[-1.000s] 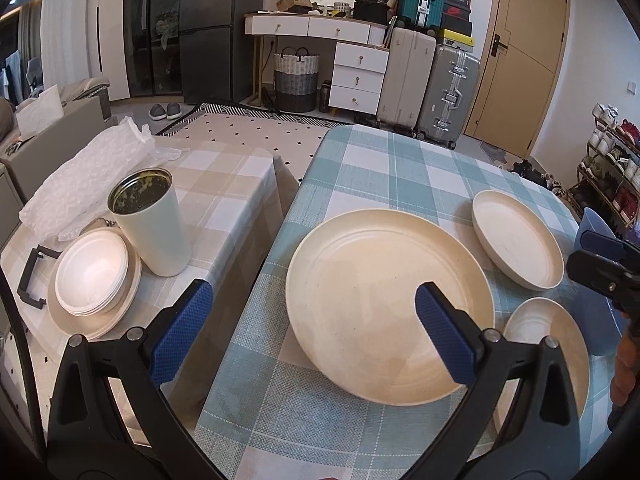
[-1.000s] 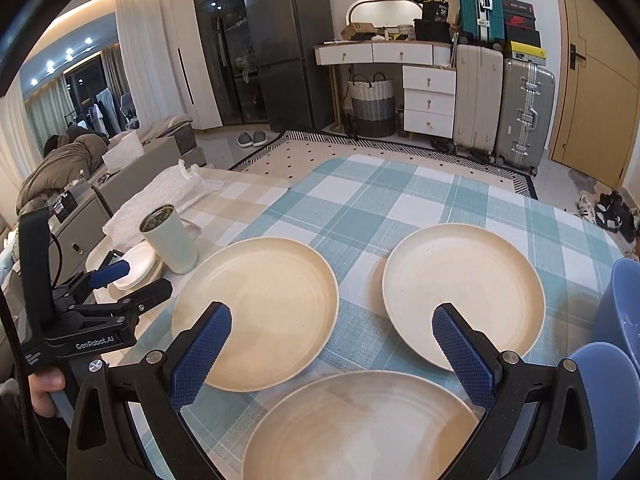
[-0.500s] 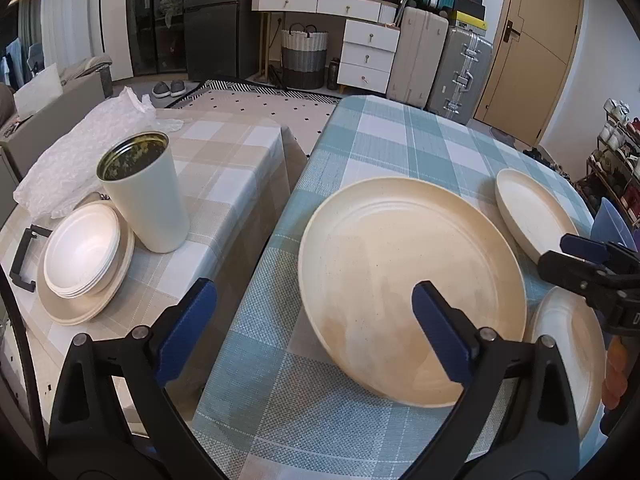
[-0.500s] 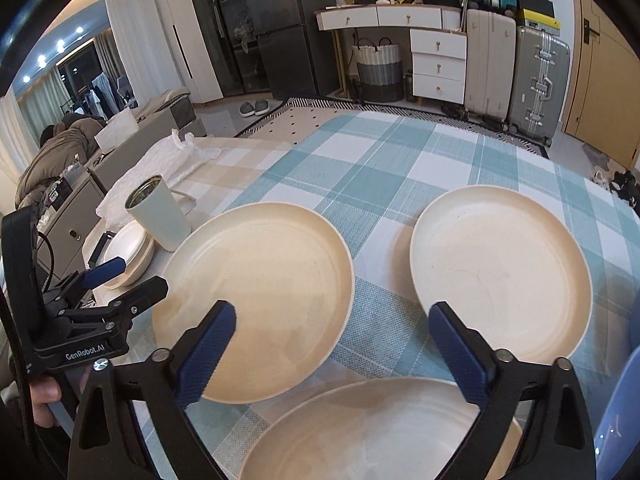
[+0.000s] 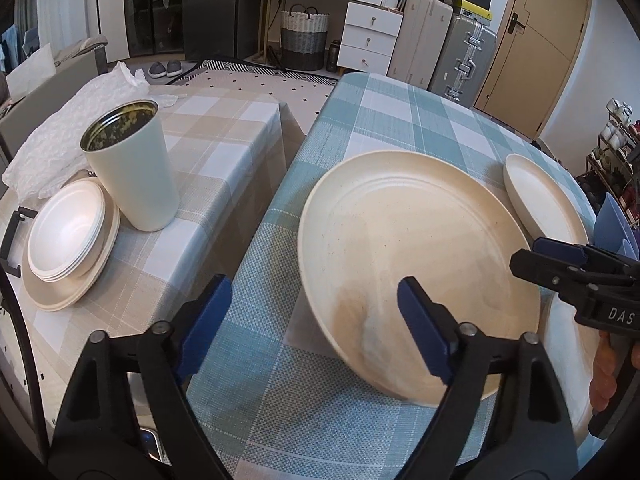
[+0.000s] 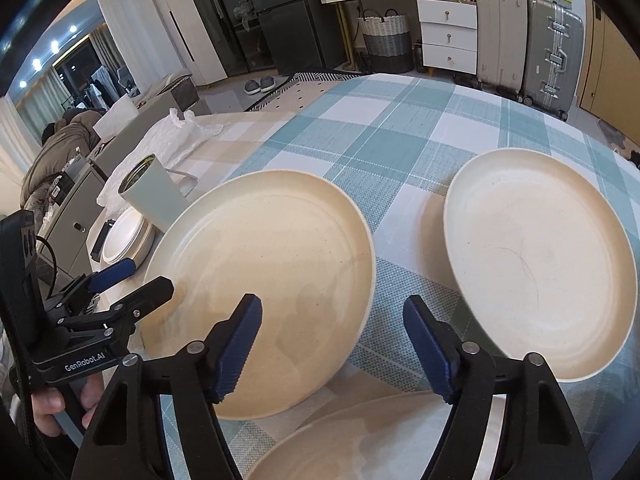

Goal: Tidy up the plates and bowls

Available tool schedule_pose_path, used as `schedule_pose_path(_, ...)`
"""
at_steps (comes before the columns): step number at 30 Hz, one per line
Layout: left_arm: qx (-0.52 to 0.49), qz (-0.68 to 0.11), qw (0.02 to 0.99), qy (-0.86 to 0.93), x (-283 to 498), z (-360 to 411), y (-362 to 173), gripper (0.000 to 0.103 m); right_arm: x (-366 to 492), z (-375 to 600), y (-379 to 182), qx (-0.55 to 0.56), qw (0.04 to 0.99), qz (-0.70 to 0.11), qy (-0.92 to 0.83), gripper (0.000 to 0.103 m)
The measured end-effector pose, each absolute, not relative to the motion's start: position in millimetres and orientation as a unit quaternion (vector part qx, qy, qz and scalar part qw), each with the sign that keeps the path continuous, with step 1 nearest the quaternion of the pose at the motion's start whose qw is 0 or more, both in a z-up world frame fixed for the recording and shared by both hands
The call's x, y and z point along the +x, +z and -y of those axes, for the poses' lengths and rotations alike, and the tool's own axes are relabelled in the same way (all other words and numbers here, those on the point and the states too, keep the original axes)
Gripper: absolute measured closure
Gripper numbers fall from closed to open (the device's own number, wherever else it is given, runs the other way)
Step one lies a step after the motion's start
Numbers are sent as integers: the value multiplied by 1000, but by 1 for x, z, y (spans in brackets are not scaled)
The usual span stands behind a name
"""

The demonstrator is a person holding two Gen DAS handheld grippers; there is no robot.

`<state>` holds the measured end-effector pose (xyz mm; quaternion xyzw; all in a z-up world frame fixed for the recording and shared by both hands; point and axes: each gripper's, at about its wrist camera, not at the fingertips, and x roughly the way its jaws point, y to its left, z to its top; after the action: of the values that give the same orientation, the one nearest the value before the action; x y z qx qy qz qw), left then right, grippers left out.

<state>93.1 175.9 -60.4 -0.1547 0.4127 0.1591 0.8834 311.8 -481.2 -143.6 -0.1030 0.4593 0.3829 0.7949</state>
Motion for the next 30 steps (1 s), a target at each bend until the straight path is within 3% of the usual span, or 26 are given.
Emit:
schedule_pose_path(6,-156,-431,876,151,98,-173,-69,45,310,478,-147,-110,790,-460,389,48)
schedule_pose_path(11,-148,-436,875,149,101,-168,-71,72,311,480,-148,-115,795,-459,379,61)
schedule_pose_path(14,-145,-435,877,144,101,-166,-70,80,312,481,-148,-119,800,-454,373,69)
schedule_pose_path(23,-137,-433,878,150,99,-165,-68,82,309,483,-148,-129,811,-443,361,80)
schedule_pose_path(30,-132,-425,882,152,95,-163,-59,82,307,485,-142,-127,814,-436,362,80)
